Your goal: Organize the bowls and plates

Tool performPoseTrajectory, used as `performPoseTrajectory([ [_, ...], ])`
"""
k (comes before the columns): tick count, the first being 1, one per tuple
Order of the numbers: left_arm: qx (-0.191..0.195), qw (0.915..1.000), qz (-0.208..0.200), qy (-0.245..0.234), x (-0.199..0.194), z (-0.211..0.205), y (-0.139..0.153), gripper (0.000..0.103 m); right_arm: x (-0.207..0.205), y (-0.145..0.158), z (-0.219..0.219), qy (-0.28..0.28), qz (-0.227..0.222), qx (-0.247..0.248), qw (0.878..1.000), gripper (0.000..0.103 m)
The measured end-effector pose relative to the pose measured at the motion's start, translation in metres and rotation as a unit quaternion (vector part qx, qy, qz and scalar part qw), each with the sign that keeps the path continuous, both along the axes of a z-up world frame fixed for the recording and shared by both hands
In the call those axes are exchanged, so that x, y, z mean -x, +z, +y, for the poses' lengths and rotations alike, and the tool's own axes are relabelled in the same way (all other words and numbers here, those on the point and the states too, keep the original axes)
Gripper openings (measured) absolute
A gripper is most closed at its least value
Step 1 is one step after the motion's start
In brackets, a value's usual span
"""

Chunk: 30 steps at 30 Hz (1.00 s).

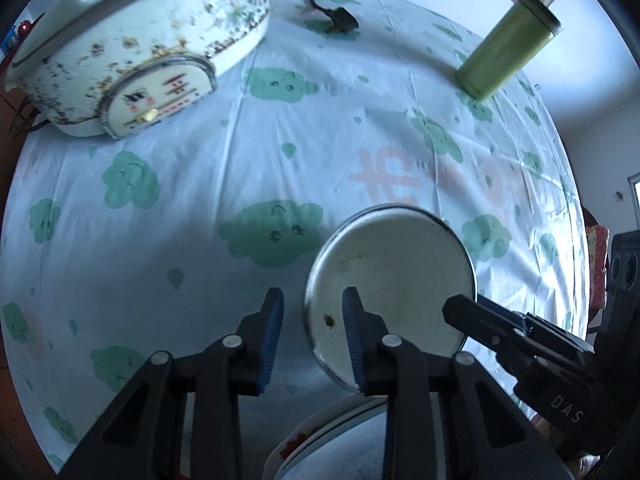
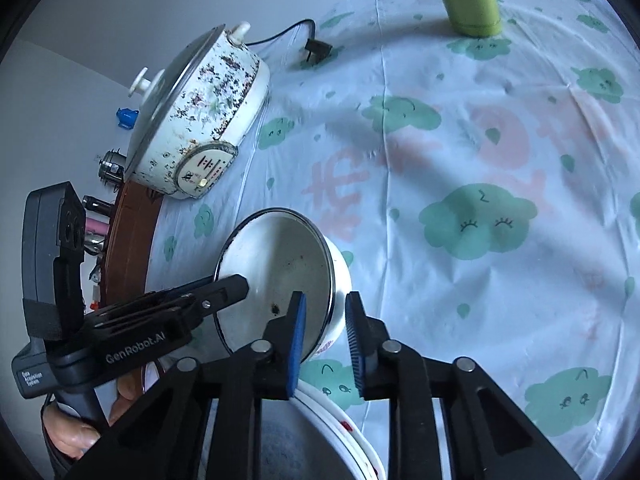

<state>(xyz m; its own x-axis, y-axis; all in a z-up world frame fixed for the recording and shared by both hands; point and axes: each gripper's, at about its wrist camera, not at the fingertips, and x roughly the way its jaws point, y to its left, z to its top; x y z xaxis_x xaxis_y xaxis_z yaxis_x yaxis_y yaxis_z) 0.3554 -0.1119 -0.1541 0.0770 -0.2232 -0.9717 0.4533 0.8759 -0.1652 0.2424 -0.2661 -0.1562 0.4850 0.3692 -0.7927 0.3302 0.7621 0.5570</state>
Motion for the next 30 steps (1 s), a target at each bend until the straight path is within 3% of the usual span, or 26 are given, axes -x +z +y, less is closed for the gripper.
performPoseTrajectory([
  [5,-0.01,0.9999,0.008,-0.003,0.0,-0.006,-0.013,0.016,-0.002,-0.005,-0.001,-0.006,0.0,-0.003,1.0,0.014],
  [8,-0.004,1.0,-0.003,-0.004,-0.001,-0.007,-0.009,0.011,-0.004,-0.002,0.002,-0.006,0.001,0.019,1.0,0.012],
  [18,0.004,0.9945,-0.101,-0.029,0.018,-0.006,0.052,0.011,0.005,0.036,0.002,-0.015,-0.037,0.03,0.999,0.01],
  [30,0.026,0.9878,-0.153,-0.018,0.055,0.039,0.1,0.011,0.038,0.092,0.044,0.001,-0.087,0.044,0.995,0.01],
])
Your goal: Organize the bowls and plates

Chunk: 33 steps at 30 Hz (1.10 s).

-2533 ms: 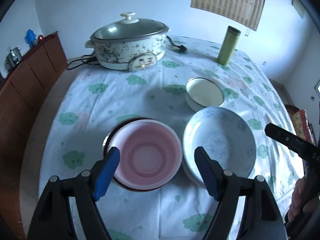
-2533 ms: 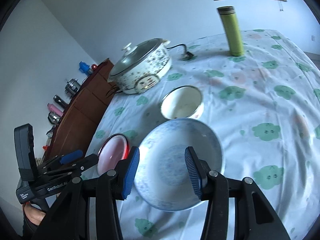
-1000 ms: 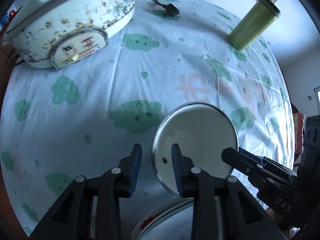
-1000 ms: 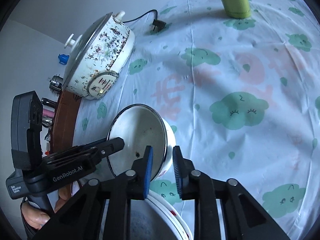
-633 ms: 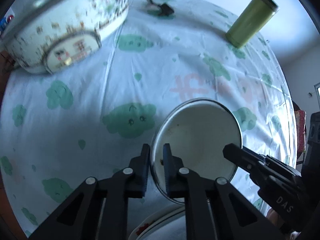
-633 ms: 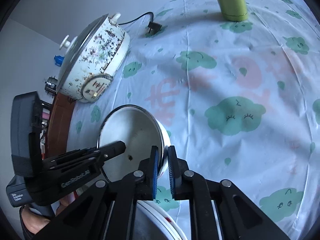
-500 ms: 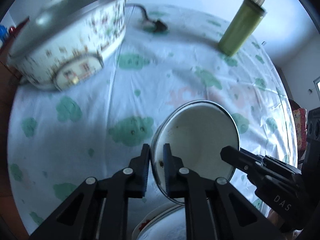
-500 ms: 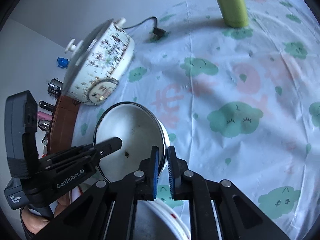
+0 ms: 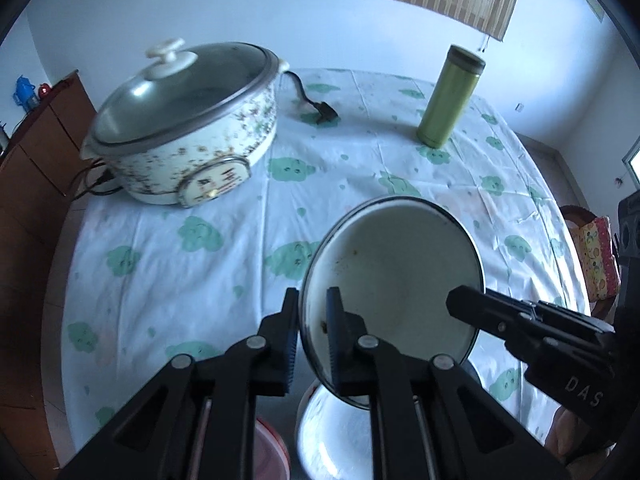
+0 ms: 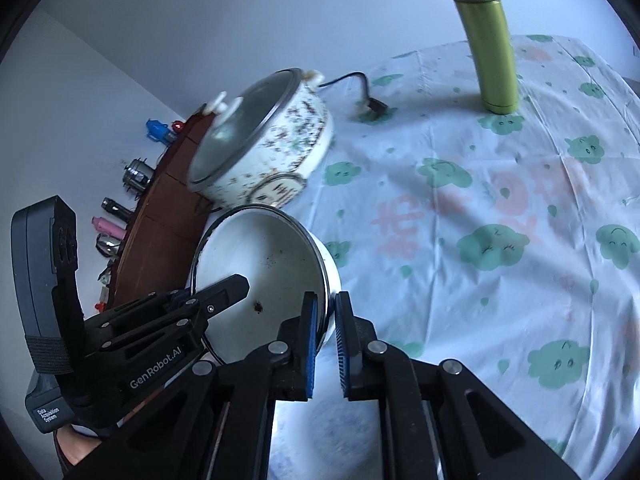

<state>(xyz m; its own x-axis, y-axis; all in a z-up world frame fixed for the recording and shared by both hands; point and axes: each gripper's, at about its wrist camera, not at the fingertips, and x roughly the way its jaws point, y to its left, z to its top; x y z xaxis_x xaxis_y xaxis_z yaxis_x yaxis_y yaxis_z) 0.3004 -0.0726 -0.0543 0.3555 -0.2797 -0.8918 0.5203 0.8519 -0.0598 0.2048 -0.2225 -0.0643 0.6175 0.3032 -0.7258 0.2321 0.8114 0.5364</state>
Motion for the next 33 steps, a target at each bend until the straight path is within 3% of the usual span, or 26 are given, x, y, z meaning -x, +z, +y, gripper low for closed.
performPoseTrajectory([
  [6,0.0,0.9997,-0.019,0.016,0.022,0.031,0.012,0.011,0.017,0.009,0.029,0.017,-0.004,-0.002,1.0,0.01],
  [33,0.015,0.9958,-0.033,0.084,0.093,0.122,0.023,0.011,0.071,0.032,0.113,0.086,-0.026,0.008,0.996,0.01],
])
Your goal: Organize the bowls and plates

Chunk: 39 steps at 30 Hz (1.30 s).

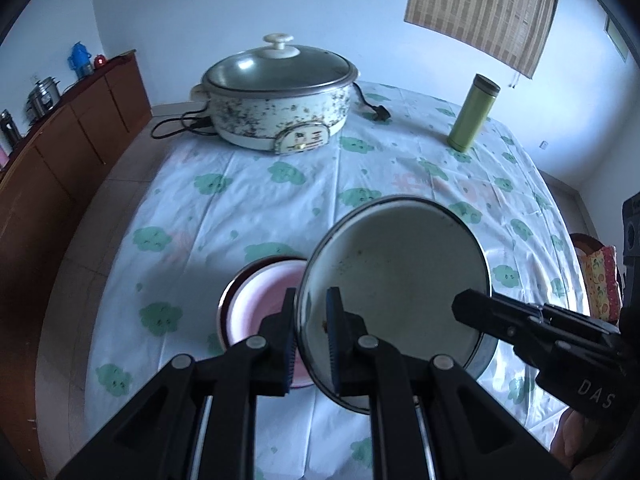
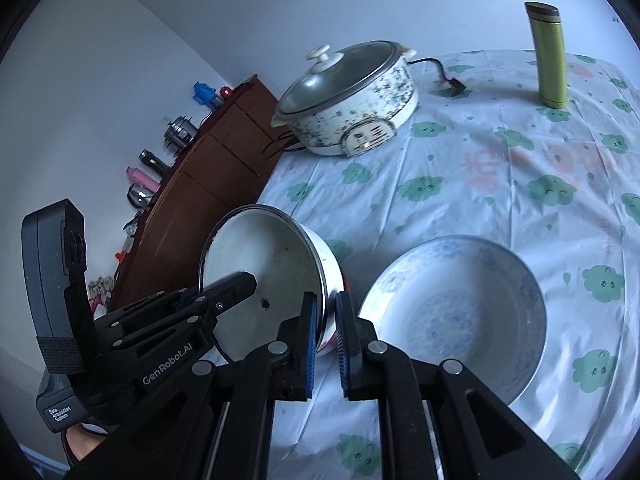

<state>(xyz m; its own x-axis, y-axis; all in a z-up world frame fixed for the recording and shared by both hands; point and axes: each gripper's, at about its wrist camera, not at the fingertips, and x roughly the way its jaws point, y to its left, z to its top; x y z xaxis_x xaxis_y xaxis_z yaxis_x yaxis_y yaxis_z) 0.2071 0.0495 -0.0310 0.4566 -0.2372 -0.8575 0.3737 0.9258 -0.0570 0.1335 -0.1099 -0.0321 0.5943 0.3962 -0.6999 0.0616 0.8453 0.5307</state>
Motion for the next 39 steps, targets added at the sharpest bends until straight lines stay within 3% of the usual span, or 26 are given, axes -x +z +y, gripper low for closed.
performPoseTrajectory([
  [8,0.003,0.9998,-0.001,0.021,0.019,0.029,-0.002,0.011,0.012,0.002,0.028,0.027,-0.002,0.003,1.0,0.01],
  [26,-0.007,0.9973,0.049,0.054,0.043,0.082,-0.045,0.011,0.024,-0.04,0.08,0.082,0.049,0.001,0.995,0.011],
  [39,0.0,0.9981,0.043,0.044,0.007,0.058,-0.045,0.011,-0.002,-0.036,0.068,0.062,0.045,0.031,0.997,0.011],
])
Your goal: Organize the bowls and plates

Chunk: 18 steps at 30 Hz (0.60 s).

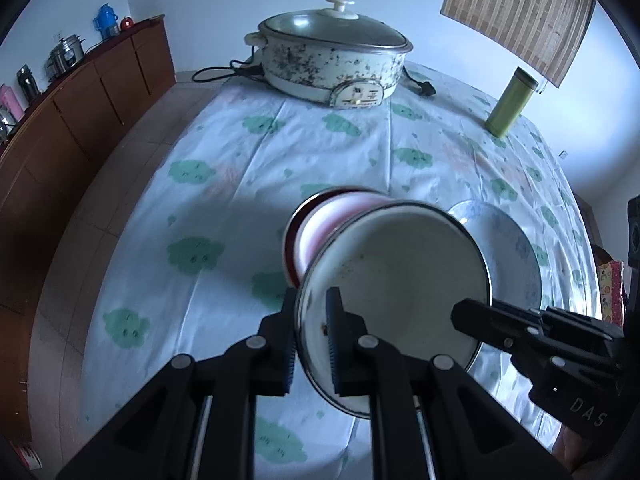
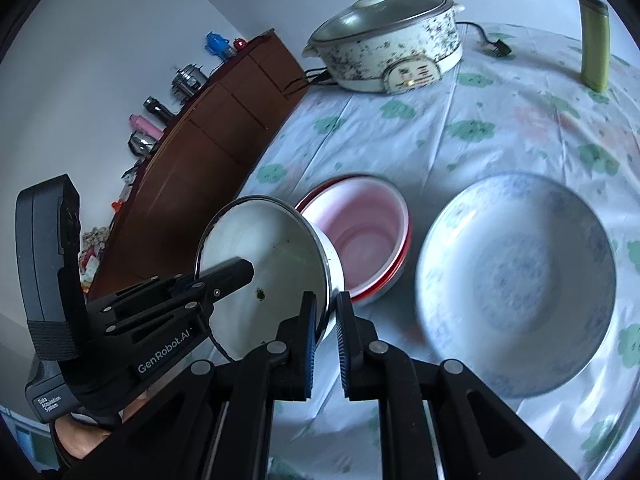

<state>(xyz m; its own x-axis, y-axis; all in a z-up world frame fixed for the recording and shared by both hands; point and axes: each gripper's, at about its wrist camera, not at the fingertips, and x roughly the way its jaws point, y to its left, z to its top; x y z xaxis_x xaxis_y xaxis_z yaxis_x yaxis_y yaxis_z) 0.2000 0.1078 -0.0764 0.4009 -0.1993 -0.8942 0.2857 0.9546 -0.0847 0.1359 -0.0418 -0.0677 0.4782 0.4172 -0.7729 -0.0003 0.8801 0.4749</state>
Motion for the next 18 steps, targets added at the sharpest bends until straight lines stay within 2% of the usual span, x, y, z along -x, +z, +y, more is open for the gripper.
performPoseTrajectory([
  [8,-0.007,0.9999,0.012,-0.001,-0.019,-0.018,-0.016,0.011,-0.021,-0.007,-0.015,-0.019,-0.002,0.024,1.0,0.011],
  [18,-0.021,0.9997,0.015,0.002,-0.033,-0.026,-0.024,0.011,-0.042,-0.015,-0.021,-0.018,0.002,0.028,0.999,0.011],
])
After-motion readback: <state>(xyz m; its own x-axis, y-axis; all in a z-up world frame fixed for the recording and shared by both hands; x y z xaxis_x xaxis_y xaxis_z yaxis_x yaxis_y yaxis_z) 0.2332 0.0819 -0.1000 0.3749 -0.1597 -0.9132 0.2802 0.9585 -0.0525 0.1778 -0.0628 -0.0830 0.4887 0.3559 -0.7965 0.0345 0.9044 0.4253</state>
